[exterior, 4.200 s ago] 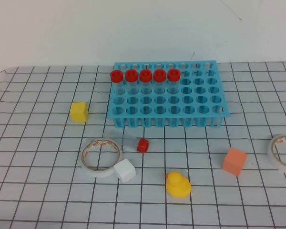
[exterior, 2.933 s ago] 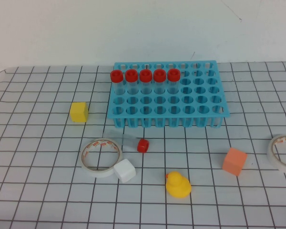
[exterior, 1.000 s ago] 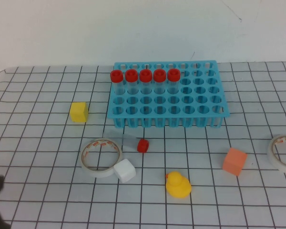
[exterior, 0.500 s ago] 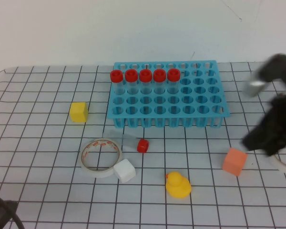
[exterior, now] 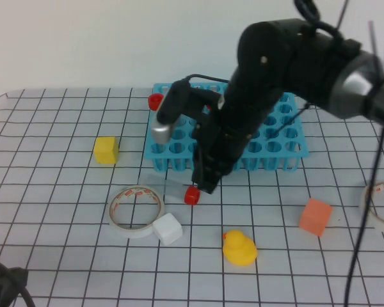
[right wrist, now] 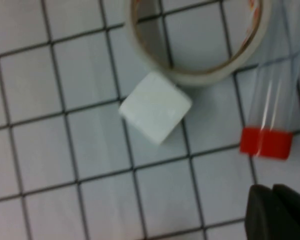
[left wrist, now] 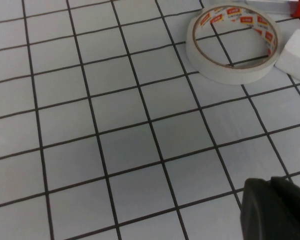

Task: Place the test tubes

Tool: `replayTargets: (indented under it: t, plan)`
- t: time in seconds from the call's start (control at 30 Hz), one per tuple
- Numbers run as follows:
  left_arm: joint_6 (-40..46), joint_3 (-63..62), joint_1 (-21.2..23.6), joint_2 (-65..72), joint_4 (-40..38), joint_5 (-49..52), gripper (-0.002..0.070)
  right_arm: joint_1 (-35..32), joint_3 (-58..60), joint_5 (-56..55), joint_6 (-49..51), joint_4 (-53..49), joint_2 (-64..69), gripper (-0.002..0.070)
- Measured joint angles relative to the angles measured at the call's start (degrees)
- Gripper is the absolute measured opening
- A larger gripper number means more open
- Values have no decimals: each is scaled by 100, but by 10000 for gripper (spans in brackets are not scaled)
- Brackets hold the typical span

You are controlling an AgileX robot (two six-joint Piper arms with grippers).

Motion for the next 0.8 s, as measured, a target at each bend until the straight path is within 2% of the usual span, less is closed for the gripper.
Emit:
replayTargets:
  t: [0.07,0.17,0.33,0.4,0.53,0.8]
  plan:
    - [0,0,0,0,-56,0,-1,0,-355,62,11,0,270,15]
    - [0,0,0,0,-70,0,-1,0,-731,91,21,45,593,94]
    - [0,0,0,0,-79,0,-1,0,-813,-73,-21,173,803,337]
    - [0,0,0,0,-79,0,-1,0,-822,-135,-91,202,840,383]
    - [0,0,0,0,-79,0,-1,0,-822,-280,-166,363,939,414]
    - [0,0,0,0,-93,-2,-1,0,-822,-528,-339,327,1275,418]
